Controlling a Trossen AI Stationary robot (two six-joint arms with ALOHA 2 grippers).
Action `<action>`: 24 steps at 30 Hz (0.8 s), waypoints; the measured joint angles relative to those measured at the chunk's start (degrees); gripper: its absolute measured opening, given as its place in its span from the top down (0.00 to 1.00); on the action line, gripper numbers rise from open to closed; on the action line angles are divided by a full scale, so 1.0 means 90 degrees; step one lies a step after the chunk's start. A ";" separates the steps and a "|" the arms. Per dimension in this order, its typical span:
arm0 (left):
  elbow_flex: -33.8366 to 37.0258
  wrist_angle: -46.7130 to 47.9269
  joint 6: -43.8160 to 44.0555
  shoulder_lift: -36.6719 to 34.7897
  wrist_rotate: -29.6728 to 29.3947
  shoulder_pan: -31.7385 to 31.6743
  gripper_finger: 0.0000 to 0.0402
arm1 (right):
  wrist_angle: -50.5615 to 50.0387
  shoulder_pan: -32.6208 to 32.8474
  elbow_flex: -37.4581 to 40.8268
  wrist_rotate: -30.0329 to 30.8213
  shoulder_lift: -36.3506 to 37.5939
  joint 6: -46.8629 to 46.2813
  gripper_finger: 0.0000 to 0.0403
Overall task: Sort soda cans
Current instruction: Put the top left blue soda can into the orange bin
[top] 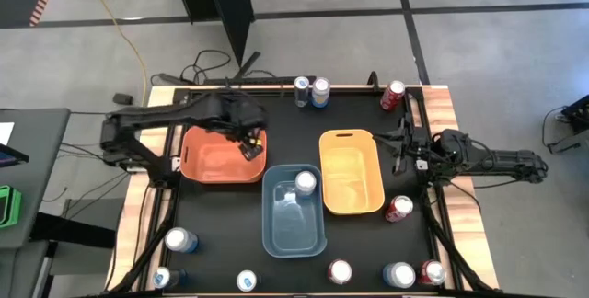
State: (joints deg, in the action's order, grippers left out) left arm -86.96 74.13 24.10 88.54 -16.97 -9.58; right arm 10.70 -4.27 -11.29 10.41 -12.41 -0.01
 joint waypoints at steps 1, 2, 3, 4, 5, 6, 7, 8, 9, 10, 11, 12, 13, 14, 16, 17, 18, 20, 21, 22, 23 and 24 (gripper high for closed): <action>0.0000 -0.0031 -0.0057 0.0139 -0.0004 -0.0008 0.40 | -0.0002 0.0000 0.0000 -0.0001 0.0000 0.0000 0.85; 0.0000 -0.0083 -0.0120 0.0266 -0.0007 -0.0021 0.40 | -0.0002 0.0000 0.0000 -0.0002 0.0001 0.0000 0.85; 0.0000 -0.0141 -0.0179 0.0376 -0.0008 -0.0033 0.40 | -0.0002 0.0000 0.0000 0.0000 -0.0002 -0.0002 0.85; 0.0000 -0.0181 -0.0212 0.0471 -0.0028 -0.0045 0.40 | -0.0002 0.0000 0.0000 -0.0002 -0.0002 -0.0002 0.85; 0.0000 -0.0223 -0.0227 0.0561 -0.0089 -0.0054 0.40 | -0.0002 0.0000 0.0000 0.0000 0.0001 -0.0002 0.85; 0.0000 -0.0241 -0.0232 0.0642 -0.0160 -0.0056 0.40 | -0.0004 0.0000 0.0000 0.0000 0.0001 0.0000 0.85; 0.0000 -0.0253 -0.0244 0.0707 -0.0211 -0.0056 0.40 | -0.0008 0.0000 0.0000 0.0000 0.0001 -0.0002 0.85; 0.0000 -0.0253 -0.0251 0.0759 -0.0257 -0.0063 0.40 | -0.0013 0.0002 0.0000 0.0000 0.0001 -0.0002 0.85; 0.0000 -0.0259 -0.0276 0.0801 -0.0306 -0.0063 0.40 | -0.0018 0.0001 0.0000 0.0000 -0.0001 -0.0002 0.85; 0.0000 -0.0279 -0.0295 0.0823 -0.0316 -0.0066 0.40 | -0.0019 0.0001 0.0000 -0.0001 -0.0001 -0.0002 0.85; 0.0000 -0.0336 -0.0297 0.0840 -0.0313 -0.0068 0.40 | -0.0022 0.0000 0.0000 -0.0002 -0.0001 -0.0002 0.85; 0.0000 -0.0419 -0.0299 0.0864 -0.0313 -0.0068 0.40 | -0.0022 0.0002 0.0000 0.0000 0.0001 -0.0002 0.85; 0.0000 -0.0521 -0.0321 0.0882 -0.0313 -0.0068 0.40 | -0.0019 0.0002 0.0000 0.0000 0.0000 -0.0002 0.85; 0.0001 -0.0584 -0.0356 0.0892 -0.0313 -0.0068 0.40 | -0.0022 0.0002 0.0000 -0.0001 0.0000 -0.0002 0.85; 0.0002 -0.0692 -0.0389 0.0915 -0.0320 -0.0068 0.40 | -0.0022 0.0002 0.0000 0.0000 0.0000 -0.0005 0.85; 0.0038 -0.0779 -0.0389 0.0910 -0.0367 -0.0068 0.40 | -0.0023 0.0002 0.0000 0.0000 0.0001 -0.0005 0.85; 0.0093 -0.0851 -0.0389 0.0907 -0.0439 -0.0068 0.40 | -0.0024 0.0003 0.0000 0.0000 -0.0002 -0.0009 0.85; 0.0220 -0.0877 -0.0347 0.0918 -0.0547 -0.0068 0.40 | -0.0024 0.0019 0.0000 -0.0002 -0.0002 -0.0019 0.85; 0.0281 -0.0851 -0.0322 0.0922 -0.0608 -0.0068 0.40 | -0.0026 0.0033 0.0000 -0.0001 0.0000 -0.0019 0.85; 0.0338 -0.0847 -0.0313 0.0924 -0.0634 -0.0069 0.40 | -0.0024 0.0053 0.0000 -0.0002 -0.0002 -0.0019 0.85; 0.0384 -0.0890 -0.0315 0.0920 -0.0631 -0.0073 0.40 | -0.0024 0.0076 0.0000 -0.0001 0.0001 -0.0018 0.85; 0.0432 -0.0975 -0.0321 0.0917 -0.0633 -0.0072 0.40 | -0.0024 0.0101 0.0000 -0.0001 0.0000 -0.0018 0.85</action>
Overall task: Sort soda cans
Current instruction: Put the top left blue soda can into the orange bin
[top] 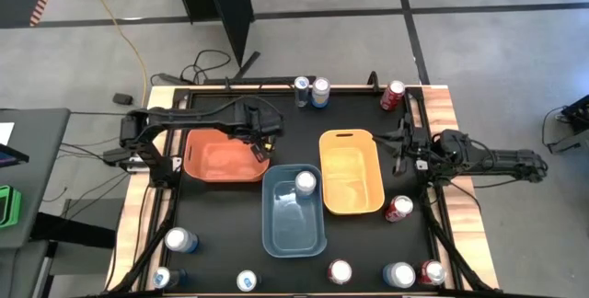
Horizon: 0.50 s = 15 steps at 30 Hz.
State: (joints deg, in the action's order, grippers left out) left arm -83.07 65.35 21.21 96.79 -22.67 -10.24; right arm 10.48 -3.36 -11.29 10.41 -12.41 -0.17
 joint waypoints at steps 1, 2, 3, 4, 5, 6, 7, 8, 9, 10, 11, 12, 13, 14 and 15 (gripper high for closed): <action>0.0036 -0.0088 0.0000 -0.0002 0.0005 0.0002 0.40 | 0.0000 0.0011 0.0000 -0.0001 0.0001 0.0001 0.85; 0.0089 -0.0156 -0.0020 -0.0002 0.0012 0.0002 0.40 | 0.0000 0.0013 0.0000 -0.0001 0.0000 0.0001 0.85; 0.0145 -0.0212 -0.0057 -0.0002 0.0017 -0.0005 0.40 | 0.0000 0.0011 0.0000 -0.0001 -0.0001 0.0003 0.85; 0.0212 -0.0286 -0.0116 -0.0001 0.0024 -0.0011 0.40 | 0.0000 0.0011 0.0000 -0.0001 -0.0001 0.0001 0.85; 0.0271 -0.0362 -0.0169 -0.0001 0.0063 -0.0014 0.40 | 0.0000 0.0011 0.0002 -0.0001 0.0001 0.0003 0.85; 0.0312 -0.0440 -0.0230 0.0000 0.0087 -0.0015 0.40 | 0.0000 0.0011 0.0000 -0.0001 0.0000 0.0003 0.85; 0.0330 -0.0530 -0.0279 0.0000 0.0093 -0.0015 0.40 | 0.0002 0.0011 0.0000 -0.0001 -0.0001 0.0005 0.85; 0.0348 -0.0616 -0.0315 0.0000 0.0099 -0.0017 0.40 | 0.0002 0.0011 0.0000 -0.0001 0.0001 0.0003 0.85; 0.0378 -0.0692 -0.0351 -0.0001 0.0105 -0.0017 0.40 | 0.0002 0.0011 0.0001 0.0000 0.0001 0.0003 0.85; 0.0409 -0.0750 -0.0384 -0.0004 0.0106 -0.0017 0.40 | 0.0002 0.0010 0.0000 -0.0001 0.0001 0.0004 0.85; 0.0447 -0.0793 -0.0418 -0.0004 0.0109 -0.0026 0.40 | 0.0002 0.0008 0.0000 -0.0001 0.0001 0.0006 0.85; 0.0496 -0.0848 -0.0446 -0.0004 0.0113 -0.0039 0.40 | 0.0002 0.0010 0.0000 -0.0001 0.0001 0.0006 0.85; 0.0550 -0.0899 -0.0454 -0.0004 0.0130 -0.0056 0.40 | 0.0002 0.0008 0.0000 -0.0001 -0.0001 0.0006 0.85; 0.0607 -0.0954 -0.0456 -0.0004 0.0153 -0.0080 0.40 | 0.0002 0.0008 0.0000 -0.0001 0.0001 0.0006 0.85; 0.0663 -0.1008 -0.0456 -0.0012 0.0175 -0.0108 0.40 | 0.0002 0.0008 0.0000 -0.0001 0.0001 0.0008 0.85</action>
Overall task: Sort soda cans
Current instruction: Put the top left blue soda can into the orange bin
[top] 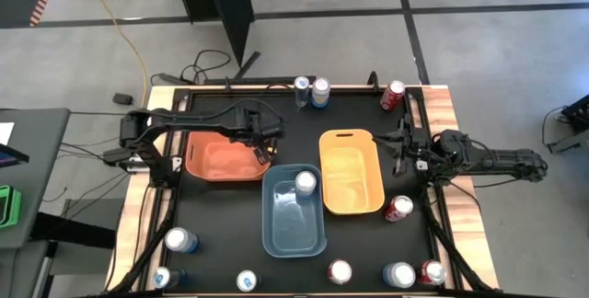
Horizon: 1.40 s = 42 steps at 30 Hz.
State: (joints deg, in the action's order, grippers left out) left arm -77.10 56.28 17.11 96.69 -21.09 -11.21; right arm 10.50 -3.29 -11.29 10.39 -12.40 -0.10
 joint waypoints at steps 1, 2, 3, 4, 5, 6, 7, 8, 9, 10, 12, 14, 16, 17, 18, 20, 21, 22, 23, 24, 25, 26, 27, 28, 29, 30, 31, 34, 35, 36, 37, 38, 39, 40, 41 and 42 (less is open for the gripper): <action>0.0045 -0.0056 -0.0002 -0.0012 0.0021 -0.0019 0.40 | 0.0000 0.0000 0.0000 0.0000 -0.0001 0.0002 0.85; 0.0059 -0.0075 -0.0001 -0.0017 0.0038 -0.0040 0.40 | 0.0000 0.0000 0.0000 0.0000 0.0000 0.0013 0.85; 0.0061 -0.0086 -0.0002 -0.0017 0.0040 -0.0046 0.40 | 0.0000 0.0000 0.0001 0.0000 0.0000 0.0015 0.85; 0.0063 -0.0106 -0.0019 -0.0017 0.0036 -0.0046 0.40 | 0.0000 0.0000 0.0001 0.0000 -0.0002 0.0015 0.85; 0.0067 -0.0142 -0.0053 -0.0017 0.0030 -0.0046 0.40 | 0.0000 0.0000 0.0002 0.0000 -0.0001 0.0015 0.85; 0.0068 -0.0172 -0.0086 -0.0017 0.0028 -0.0046 0.40 | 0.0000 0.0000 0.0002 0.0000 -0.0002 0.0015 0.85; 0.0068 -0.0195 -0.0098 -0.0017 0.0026 -0.0050 0.40 | 0.0000 0.0000 0.0000 0.0000 -0.0002 0.0015 0.85; 0.0068 -0.0218 -0.0106 -0.0013 0.0023 -0.0068 0.40 | 0.0000 0.0000 0.0000 0.0000 0.0000 0.0015 0.85; 0.0068 -0.0224 -0.0107 -0.0012 0.0024 -0.0091 0.40 | 0.0000 0.0000 0.0001 0.0000 -0.0002 0.0015 0.85; 0.0068 -0.0221 -0.0094 -0.0012 0.0033 -0.0114 0.40 | 0.0000 0.0000 0.0000 0.0000 0.0000 0.0013 0.85; 0.0068 -0.0228 -0.0061 -0.0010 0.0036 -0.0148 0.38 | 0.0000 0.0000 0.0000 0.0000 -0.0002 0.0012 0.85; 0.0068 -0.0234 -0.0014 -0.0005 0.0013 -0.0177 0.35 | 0.0000 0.0000 0.0000 0.0000 -0.0002 0.0012 0.85; 0.0070 -0.0232 0.0016 -0.0003 -0.0012 -0.0188 0.33 | 0.0000 0.0000 0.0002 0.0000 0.0000 0.0012 0.85; 0.0070 -0.0228 0.0021 -0.0001 -0.0021 -0.0189 0.32 | 0.0000 0.0000 0.0002 0.0000 -0.0001 0.0012 0.85; 0.0073 -0.0227 0.0021 0.0000 -0.0030 -0.0189 0.32 | 0.0000 0.0000 0.0001 0.0000 -0.0001 0.0012 0.85; 0.0073 -0.0224 0.0028 0.0000 -0.0044 -0.0189 0.31 | 0.0000 0.0000 0.0002 0.0000 -0.0001 0.0011 0.85; 0.0073 -0.0222 0.0050 0.0000 -0.0049 -0.0189 0.31 | 0.0000 0.0000 0.0000 0.0000 -0.0002 0.0012 0.85; 0.0073 -0.0220 0.0082 0.0000 -0.0067 -0.0189 0.31 | 0.0000 0.0000 0.0001 0.0000 0.0000 0.0010 0.85; 0.0073 -0.0217 0.0103 0.0002 -0.0089 -0.0189 0.31 | 0.0000 0.0000 0.0001 0.0000 -0.0002 0.0010 0.85; 0.0073 -0.0215 0.0113 0.0002 -0.0124 -0.0189 0.31 | 0.0000 0.0000 0.0001 0.0000 -0.0001 0.0010 0.85; 0.0075 -0.0210 0.0136 -0.0006 -0.0148 -0.0189 0.31 | 0.0000 0.0000 0.0002 0.0000 -0.0002 0.0010 0.85; 0.0078 -0.0211 0.0157 -0.0012 -0.0165 -0.0190 0.31 | 0.0000 0.0000 0.0001 0.0000 -0.0002 0.0010 0.85; 0.0082 -0.0216 0.0165 -0.0012 -0.0174 -0.0191 0.30 | 0.0000 0.0000 0.0001 0.0000 0.0000 0.0010 0.85; 0.0082 -0.0227 0.0182 -0.0012 -0.0179 -0.0191 0.30 | 0.0000 0.0000 0.0000 0.0000 0.0000 0.0009 0.85; 0.0082 -0.0232 0.0202 -0.0012 -0.0183 -0.0191 0.30 | 0.0000 0.0000 0.0002 0.0000 0.0000 0.0010 0.85; 0.0082 -0.0224 0.0222 -0.0012 -0.0186 -0.0191 0.30 | 0.0000 0.0000 0.0001 0.0000 -0.0001 0.0007 0.85; 0.0082 -0.0210 0.0228 -0.0016 -0.0184 -0.0191 0.30 | 0.0000 0.0000 0.0000 0.0000 -0.0002 0.0007 0.85; 0.0082 -0.0198 0.0242 -0.0019 -0.0183 -0.0191 0.30 | 0.0000 0.0000 0.0002 0.0000 0.0000 0.0007 0.85; 0.0082 -0.0198 0.0242 -0.0020 -0.0183 -0.0191 0.30 | 0.0000 0.0000 0.0002 0.0000 -0.0002 0.0007 0.85; 0.0082 -0.0195 0.0245 -0.0020 -0.0183 -0.0191 0.30 | -0.0001 0.0000 0.0002 0.0000 -0.0002 0.0005 0.85; 0.0082 -0.0186 0.0245 -0.0020 -0.0183 -0.0191 0.29 | 0.0000 0.0000 0.0002 0.0000 -0.0002 0.0005 0.85; 0.0082 -0.0175 0.0244 -0.0020 -0.0185 -0.0191 0.28 | 0.0000 0.0000 0.0000 0.0000 -0.0002 0.0005 0.85; 0.0082 -0.0160 0.0244 -0.0020 -0.0188 -0.0191 0.26 | 0.0000 0.0000 0.0002 0.0000 -0.0002 0.0003 0.85; 0.0082 -0.0135 0.0245 -0.0020 -0.0190 -0.0191 0.25 | 0.0000 0.0000 0.0002 0.0000 -0.0002 -0.0001 0.85; 0.0082 -0.0095 0.0251 -0.0021 -0.0185 -0.0191 0.23 | 0.0000 0.0000 0.0001 0.0000 -0.0002 -0.0010 0.85; 0.0082 -0.0048 0.0264 -0.0022 -0.0184 -0.0192 0.21 | 0.0000 0.0000 0.0001 0.0000 -0.0002 -0.0010 0.85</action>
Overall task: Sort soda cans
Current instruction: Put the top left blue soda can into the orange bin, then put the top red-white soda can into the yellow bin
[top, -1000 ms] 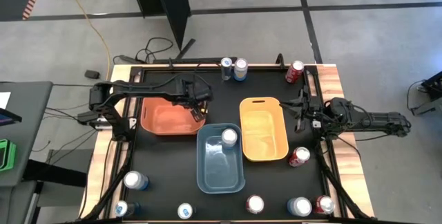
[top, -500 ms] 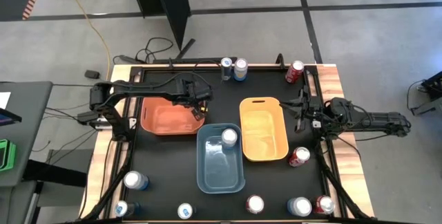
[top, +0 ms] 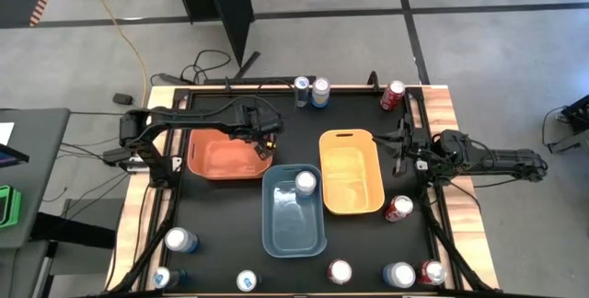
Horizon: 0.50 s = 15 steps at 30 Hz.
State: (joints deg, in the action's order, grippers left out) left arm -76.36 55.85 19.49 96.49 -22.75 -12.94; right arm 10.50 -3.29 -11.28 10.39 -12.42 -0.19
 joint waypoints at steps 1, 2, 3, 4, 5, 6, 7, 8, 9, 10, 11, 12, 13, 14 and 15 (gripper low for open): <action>0.0000 0.0036 0.0015 0.0000 0.0000 -0.0002 0.19 | 0.0000 0.0000 0.0001 0.0000 0.0000 0.0002 0.85; 0.0000 0.0052 0.0017 0.0000 -0.0004 -0.0002 0.17 | 0.0000 0.0000 0.0000 0.0000 0.0000 0.0002 0.85; 0.0000 0.0049 0.0017 0.0000 -0.0011 0.0001 0.15 | 0.0000 0.0000 -0.0001 0.0000 0.0000 0.0000 0.85; 0.0000 0.0045 0.0013 0.0000 -0.0011 0.0001 0.13 | -0.0002 0.0000 -0.0001 0.0000 0.0002 0.0002 0.85; -0.0004 0.0050 0.0009 0.0000 -0.0016 0.0001 0.12 | 0.0001 0.0000 0.0001 0.0000 0.0000 0.0002 0.85; -0.0035 0.0082 0.0009 0.0000 -0.0042 0.0001 0.10 | -0.0001 0.0000 0.0002 0.0000 0.0000 0.0002 0.85; -0.0077 0.0104 0.0004 0.0000 -0.0094 0.0001 0.10 | -0.0001 0.0000 0.0001 0.0000 0.0001 0.0002 0.85; -0.0126 0.0099 -0.0033 -0.0001 -0.0151 0.0008 0.09 | -0.0002 0.0000 0.0001 0.0000 -0.0001 0.0002 0.85; -0.0181 0.0095 -0.0064 -0.0002 -0.0187 0.0014 0.09 | -0.0001 0.0000 0.0001 0.0000 0.0001 0.0002 0.85; -0.0239 0.0103 -0.0100 -0.0002 -0.0233 0.0025 0.09 | -0.0002 0.0000 0.0001 0.0000 0.0002 0.0003 0.85; -0.0303 0.0119 -0.0128 -0.0002 -0.0261 0.0032 0.09 | -0.0002 0.0000 0.0000 0.0000 0.0000 0.0004 0.85; -0.0373 0.0139 -0.0136 -0.0002 -0.0264 0.0037 0.09 | -0.0002 0.0000 0.0002 0.0000 0.0002 0.0005 0.85; -0.0439 0.0169 -0.0144 -0.0002 -0.0264 0.0037 0.09 | -0.0003 0.0000 0.0002 0.0000 0.0001 0.0007 0.85; -0.0504 0.0203 -0.0174 -0.0004 -0.0264 0.0037 0.09 | -0.0004 0.0000 0.0002 0.0000 -0.0001 0.0007 0.85; -0.0562 0.0259 -0.0193 -0.0007 -0.0262 0.0038 0.09 | -0.0006 0.0000 0.0002 0.0000 0.0001 0.0007 0.85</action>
State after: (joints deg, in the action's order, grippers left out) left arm -81.42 58.18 17.75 96.42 -25.10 -12.60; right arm 10.45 -3.29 -11.27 10.39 -12.41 -0.12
